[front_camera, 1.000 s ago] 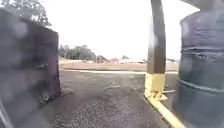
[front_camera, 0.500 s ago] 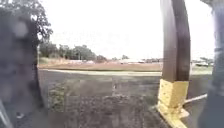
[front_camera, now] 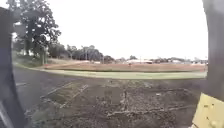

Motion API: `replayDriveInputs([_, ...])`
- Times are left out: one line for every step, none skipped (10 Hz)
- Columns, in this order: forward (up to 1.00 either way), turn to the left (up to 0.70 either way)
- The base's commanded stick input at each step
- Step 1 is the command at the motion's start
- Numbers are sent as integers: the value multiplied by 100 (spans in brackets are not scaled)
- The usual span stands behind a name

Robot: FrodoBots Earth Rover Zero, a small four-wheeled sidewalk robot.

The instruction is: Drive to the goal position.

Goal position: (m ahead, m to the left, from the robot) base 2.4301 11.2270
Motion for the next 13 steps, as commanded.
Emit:
replayDriveInputs([100,40])
replayDriveInputs([100,40])
replayDriveInputs([100,40])
replayDriveInputs([100,40])
replayDriveInputs([100,40])
replayDriveInputs([100,40])
replayDriveInputs([100,40])
replayDriveInputs([100,40])
replayDriveInputs([100,40])
replayDriveInputs([100,40])
replayDriveInputs([100,40])
replayDriveInputs([97,42])
replayDriveInputs([0,100])
